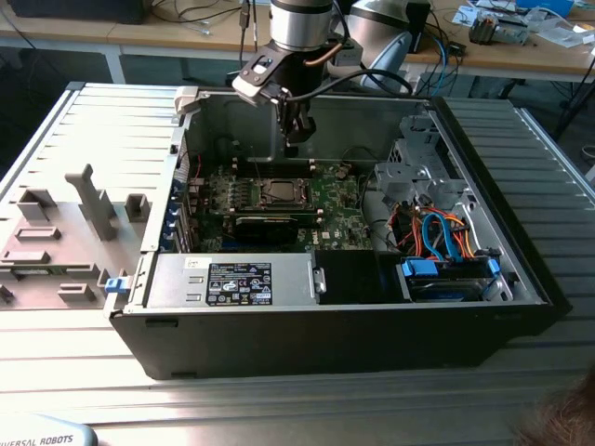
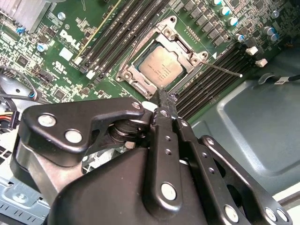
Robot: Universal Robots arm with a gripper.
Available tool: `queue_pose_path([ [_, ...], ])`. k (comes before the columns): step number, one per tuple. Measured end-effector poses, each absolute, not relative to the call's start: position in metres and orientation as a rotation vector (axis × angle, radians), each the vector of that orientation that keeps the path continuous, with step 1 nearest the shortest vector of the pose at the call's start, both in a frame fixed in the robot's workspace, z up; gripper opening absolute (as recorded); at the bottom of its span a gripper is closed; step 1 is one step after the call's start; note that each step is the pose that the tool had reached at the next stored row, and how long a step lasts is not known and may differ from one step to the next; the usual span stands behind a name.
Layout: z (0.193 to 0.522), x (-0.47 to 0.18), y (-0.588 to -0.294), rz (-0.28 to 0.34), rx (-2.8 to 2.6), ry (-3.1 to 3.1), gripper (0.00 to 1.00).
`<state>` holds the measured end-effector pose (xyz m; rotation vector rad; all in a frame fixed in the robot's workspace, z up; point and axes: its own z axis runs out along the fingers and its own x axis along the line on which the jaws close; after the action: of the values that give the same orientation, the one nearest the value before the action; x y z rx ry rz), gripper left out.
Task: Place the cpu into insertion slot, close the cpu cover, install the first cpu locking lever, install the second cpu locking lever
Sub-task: 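Install the first cpu locking lever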
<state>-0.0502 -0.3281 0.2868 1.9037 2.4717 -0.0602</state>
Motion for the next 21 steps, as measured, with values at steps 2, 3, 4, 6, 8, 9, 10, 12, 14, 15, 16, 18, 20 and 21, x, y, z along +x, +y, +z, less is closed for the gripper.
queue_pose_path([
  [2, 0.2868, -0.0502, -0.3281, -0.060, 1.891, 2.481, 0.11],
  [3, 0.2869, -0.0503, -0.3282, -0.060, 1.883, 2.487, 0.11],
  [4, 0.2868, -0.0503, -0.3281, -0.060, 1.878, 2.491, 0.11],
  [6, 0.2869, -0.0503, -0.3281, -0.060, 1.862, 2.503, 0.11],
  [8, 0.2869, -0.0503, -0.3282, -0.060, 1.850, 2.511, 0.11],
  [9, 0.2869, -0.0502, -0.3281, -0.059, 1.839, 2.519, 0.11],
  [10, 0.2869, -0.0502, -0.3281, -0.059, 1.828, 2.527, 0.11],
  [12, 0.2868, -0.0503, -0.3282, -0.059, 1.817, 2.535, 0.11],
  [14, 0.2869, -0.0502, -0.3281, -0.059, 1.806, 2.542, 0.11],
  [15, 0.2868, -0.0502, -0.3281, -0.059, 1.797, 2.548, 0.11],
  [16, 0.2868, -0.0502, -0.3281, -0.059, 1.792, 2.552, 0.11],
  [18, 0.2868, -0.0503, -0.3281, -0.058, 1.776, 2.563, 0.11],
  [20, 0.2868, -0.0503, -0.3281, -0.058, 1.766, 2.570, 0.11],
  [21, 0.2868, -0.0503, -0.3282, -0.058, 1.759, 2.574, 0.11],
])
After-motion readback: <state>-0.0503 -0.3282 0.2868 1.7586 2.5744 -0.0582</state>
